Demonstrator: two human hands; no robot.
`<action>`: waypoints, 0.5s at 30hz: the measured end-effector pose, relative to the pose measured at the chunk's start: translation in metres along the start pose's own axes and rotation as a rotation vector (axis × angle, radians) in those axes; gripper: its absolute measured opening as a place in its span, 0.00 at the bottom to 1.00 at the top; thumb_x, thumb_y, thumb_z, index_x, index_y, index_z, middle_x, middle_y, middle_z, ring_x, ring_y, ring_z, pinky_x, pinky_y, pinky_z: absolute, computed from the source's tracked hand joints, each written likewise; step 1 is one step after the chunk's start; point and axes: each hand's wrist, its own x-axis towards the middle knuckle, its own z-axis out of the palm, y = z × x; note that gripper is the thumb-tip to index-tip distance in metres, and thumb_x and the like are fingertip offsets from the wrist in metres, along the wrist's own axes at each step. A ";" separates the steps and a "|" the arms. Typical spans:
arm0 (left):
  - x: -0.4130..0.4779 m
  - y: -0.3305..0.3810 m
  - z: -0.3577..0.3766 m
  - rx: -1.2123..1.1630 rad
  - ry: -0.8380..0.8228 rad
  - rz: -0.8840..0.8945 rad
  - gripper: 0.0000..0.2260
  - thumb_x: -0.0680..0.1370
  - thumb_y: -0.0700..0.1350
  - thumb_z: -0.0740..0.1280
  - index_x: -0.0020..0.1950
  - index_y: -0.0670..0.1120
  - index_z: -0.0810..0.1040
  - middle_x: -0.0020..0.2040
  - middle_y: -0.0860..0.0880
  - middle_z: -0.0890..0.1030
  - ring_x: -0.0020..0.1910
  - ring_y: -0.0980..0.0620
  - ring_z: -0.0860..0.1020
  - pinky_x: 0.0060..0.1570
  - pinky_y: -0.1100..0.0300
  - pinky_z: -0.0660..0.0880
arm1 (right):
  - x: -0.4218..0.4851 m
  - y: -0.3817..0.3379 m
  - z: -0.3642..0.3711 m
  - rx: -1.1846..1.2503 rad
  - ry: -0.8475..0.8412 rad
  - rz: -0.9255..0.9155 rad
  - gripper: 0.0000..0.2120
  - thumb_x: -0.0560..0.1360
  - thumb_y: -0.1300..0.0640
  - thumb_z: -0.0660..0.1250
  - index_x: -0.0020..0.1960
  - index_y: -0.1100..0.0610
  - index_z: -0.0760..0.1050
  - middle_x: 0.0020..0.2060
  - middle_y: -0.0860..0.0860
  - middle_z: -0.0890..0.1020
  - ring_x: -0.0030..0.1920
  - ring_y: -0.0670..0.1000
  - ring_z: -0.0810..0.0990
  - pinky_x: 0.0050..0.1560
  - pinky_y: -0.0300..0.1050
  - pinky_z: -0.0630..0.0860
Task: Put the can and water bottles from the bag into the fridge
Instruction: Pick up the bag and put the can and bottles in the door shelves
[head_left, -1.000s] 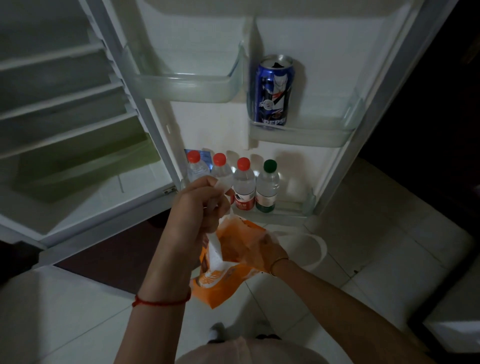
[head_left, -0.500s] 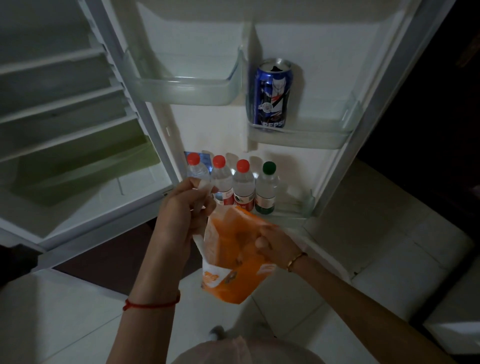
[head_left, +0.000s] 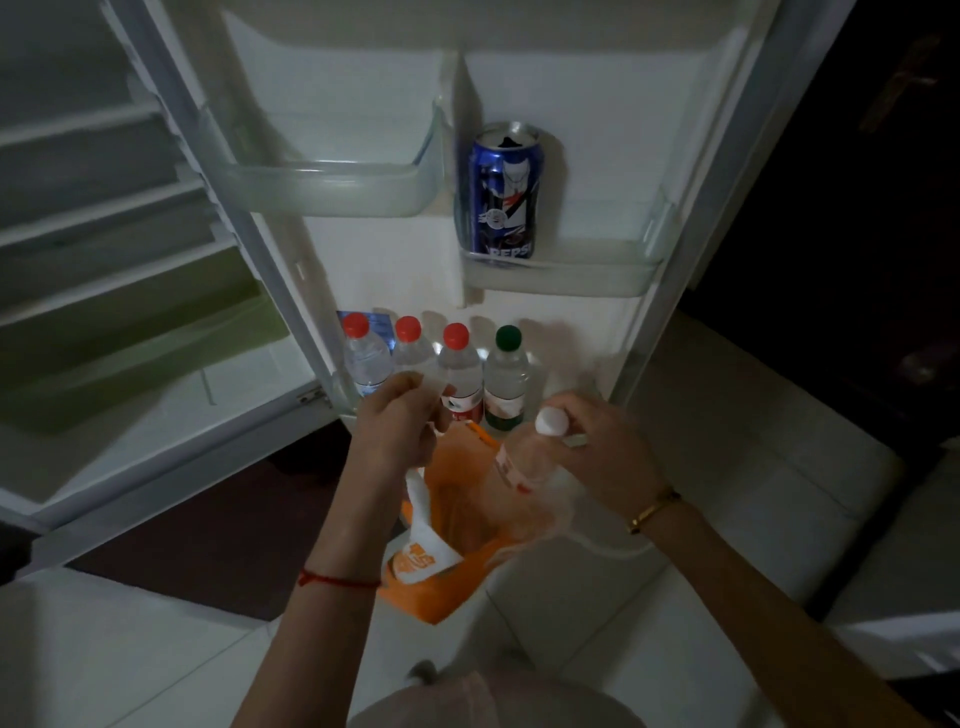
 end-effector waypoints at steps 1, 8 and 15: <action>0.003 -0.003 0.001 -0.008 -0.002 -0.007 0.08 0.80 0.36 0.59 0.51 0.37 0.78 0.29 0.47 0.72 0.18 0.59 0.65 0.19 0.67 0.61 | 0.002 -0.002 -0.006 -0.009 0.028 -0.008 0.22 0.68 0.37 0.62 0.53 0.52 0.76 0.49 0.49 0.79 0.44 0.51 0.78 0.41 0.44 0.77; 0.018 -0.015 0.008 -0.040 -0.037 -0.074 0.08 0.79 0.36 0.58 0.47 0.39 0.78 0.31 0.46 0.75 0.23 0.55 0.67 0.25 0.63 0.64 | 0.022 -0.006 -0.041 -0.074 0.289 -0.083 0.14 0.73 0.45 0.66 0.52 0.53 0.76 0.46 0.51 0.79 0.39 0.52 0.78 0.37 0.49 0.77; 0.022 -0.019 0.008 0.019 0.027 -0.067 0.08 0.80 0.40 0.60 0.49 0.41 0.78 0.36 0.45 0.76 0.31 0.52 0.70 0.33 0.58 0.67 | 0.047 -0.005 -0.043 -0.096 0.424 -0.059 0.11 0.75 0.52 0.68 0.55 0.54 0.75 0.51 0.51 0.77 0.45 0.53 0.79 0.40 0.45 0.76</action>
